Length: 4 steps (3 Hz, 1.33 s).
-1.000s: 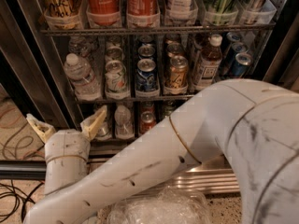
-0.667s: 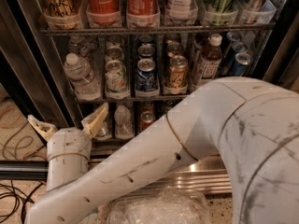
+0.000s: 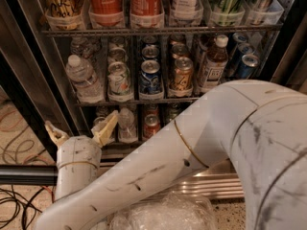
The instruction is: Pick water bottle from middle shelf of fridge
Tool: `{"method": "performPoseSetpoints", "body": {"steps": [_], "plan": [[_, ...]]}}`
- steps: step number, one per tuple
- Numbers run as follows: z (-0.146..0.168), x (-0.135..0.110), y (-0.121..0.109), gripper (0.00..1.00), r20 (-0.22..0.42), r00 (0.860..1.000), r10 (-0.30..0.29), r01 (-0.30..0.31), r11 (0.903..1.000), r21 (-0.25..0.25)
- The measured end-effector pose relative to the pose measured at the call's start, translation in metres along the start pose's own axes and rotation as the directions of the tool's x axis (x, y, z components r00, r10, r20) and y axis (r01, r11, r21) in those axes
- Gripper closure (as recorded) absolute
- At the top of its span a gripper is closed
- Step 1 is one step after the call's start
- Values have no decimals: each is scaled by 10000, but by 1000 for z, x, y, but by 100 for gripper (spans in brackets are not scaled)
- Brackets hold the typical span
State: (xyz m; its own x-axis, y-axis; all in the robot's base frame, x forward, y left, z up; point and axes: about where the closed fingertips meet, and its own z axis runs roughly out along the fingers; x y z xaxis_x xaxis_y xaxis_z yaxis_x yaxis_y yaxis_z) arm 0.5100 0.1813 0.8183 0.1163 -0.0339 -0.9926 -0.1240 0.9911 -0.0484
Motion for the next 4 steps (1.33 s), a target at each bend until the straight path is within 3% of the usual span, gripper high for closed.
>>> {"method": "performPoseSetpoints", "body": {"steps": [1,3,4], "plan": [[7,-1,6,0,-22,10000,-88,87,9997,-234],[28,-49,-20,36,1032,9888,-1077,1042,9938,384],[36,-63,-30,36,1376,9814,-1338,1260,9899,643]]}}
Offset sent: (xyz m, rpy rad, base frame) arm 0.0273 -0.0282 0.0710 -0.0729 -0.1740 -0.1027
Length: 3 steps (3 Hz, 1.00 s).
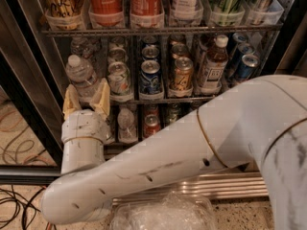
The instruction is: Pick water bottle from middle shelf of fridge
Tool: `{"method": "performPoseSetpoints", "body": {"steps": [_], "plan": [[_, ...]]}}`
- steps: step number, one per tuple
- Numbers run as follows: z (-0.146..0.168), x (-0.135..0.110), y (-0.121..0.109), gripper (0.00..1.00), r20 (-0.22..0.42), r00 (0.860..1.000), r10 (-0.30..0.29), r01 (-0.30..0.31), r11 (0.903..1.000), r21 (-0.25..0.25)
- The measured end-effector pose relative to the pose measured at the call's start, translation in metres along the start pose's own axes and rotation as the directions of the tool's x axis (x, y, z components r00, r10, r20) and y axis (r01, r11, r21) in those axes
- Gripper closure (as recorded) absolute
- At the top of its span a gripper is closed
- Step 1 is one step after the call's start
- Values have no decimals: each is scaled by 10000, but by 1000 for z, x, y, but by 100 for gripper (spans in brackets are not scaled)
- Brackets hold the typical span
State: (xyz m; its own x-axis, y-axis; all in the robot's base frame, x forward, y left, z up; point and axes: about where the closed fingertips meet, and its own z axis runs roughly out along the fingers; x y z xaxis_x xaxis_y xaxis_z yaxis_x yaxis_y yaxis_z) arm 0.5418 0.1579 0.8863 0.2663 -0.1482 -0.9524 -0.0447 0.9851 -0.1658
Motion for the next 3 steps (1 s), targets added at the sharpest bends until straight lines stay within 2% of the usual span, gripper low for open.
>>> {"method": "performPoseSetpoints", "body": {"steps": [1,3], "plan": [[10,-4,-2,30,232,9987,445,-447,9990,78],[20,-2,3,31,318,9880,1511,-1515,9884,110]]}}
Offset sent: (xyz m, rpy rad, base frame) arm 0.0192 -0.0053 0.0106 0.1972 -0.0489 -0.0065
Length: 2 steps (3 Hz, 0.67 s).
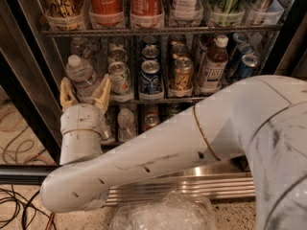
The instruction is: Pick water bottle from middle shelf of fridge
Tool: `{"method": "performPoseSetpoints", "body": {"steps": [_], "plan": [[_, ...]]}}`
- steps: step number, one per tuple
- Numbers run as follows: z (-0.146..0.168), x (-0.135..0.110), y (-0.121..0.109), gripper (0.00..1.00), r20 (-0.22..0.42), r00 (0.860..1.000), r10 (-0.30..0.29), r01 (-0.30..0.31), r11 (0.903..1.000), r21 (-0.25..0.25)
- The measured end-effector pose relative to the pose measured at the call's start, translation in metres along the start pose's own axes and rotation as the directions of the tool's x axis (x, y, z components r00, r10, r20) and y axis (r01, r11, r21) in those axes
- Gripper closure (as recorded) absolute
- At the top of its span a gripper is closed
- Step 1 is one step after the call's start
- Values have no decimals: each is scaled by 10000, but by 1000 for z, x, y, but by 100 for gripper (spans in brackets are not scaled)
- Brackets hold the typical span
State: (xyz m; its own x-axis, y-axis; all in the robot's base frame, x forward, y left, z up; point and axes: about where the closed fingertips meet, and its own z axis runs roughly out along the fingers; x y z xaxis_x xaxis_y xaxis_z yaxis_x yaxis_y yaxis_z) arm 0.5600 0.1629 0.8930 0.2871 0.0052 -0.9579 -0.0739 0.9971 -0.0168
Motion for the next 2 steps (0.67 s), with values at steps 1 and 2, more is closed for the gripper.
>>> {"method": "performPoseSetpoints", "body": {"steps": [1,2], "plan": [[4,3,0,31,-60,9995,319,-319,9995,17],[8,7,3,31,-164,9983,555,-556,9984,-52]]}}
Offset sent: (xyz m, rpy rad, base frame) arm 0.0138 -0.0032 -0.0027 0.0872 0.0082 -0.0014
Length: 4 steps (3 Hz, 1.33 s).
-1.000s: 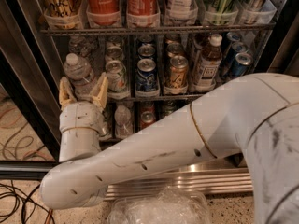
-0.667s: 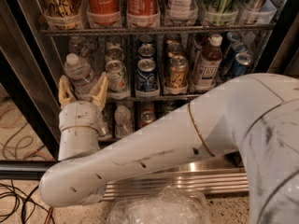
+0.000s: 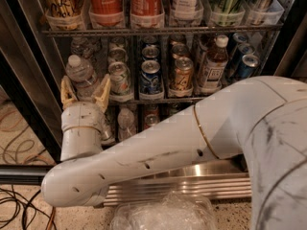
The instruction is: Pick water bottle from middle shelf of fridge
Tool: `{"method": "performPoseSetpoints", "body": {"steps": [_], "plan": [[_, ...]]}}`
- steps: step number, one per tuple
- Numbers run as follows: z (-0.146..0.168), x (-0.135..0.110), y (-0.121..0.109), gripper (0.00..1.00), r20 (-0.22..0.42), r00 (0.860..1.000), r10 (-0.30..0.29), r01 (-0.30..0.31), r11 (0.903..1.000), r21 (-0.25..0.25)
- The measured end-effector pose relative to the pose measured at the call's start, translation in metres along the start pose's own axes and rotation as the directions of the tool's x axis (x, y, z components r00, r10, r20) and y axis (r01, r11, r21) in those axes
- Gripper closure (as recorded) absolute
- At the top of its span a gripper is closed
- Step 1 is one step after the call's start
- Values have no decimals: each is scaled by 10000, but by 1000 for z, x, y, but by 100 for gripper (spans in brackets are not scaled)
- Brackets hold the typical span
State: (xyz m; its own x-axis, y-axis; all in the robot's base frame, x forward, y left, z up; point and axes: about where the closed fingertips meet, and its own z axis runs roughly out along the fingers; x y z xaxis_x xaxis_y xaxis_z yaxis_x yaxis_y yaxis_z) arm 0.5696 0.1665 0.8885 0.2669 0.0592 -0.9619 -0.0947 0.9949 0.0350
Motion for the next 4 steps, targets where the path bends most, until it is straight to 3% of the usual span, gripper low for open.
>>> {"method": "performPoseSetpoints", "body": {"steps": [4], "plan": [[30,27,5,33,-456,9976,516,-519,9986,-67]]}}
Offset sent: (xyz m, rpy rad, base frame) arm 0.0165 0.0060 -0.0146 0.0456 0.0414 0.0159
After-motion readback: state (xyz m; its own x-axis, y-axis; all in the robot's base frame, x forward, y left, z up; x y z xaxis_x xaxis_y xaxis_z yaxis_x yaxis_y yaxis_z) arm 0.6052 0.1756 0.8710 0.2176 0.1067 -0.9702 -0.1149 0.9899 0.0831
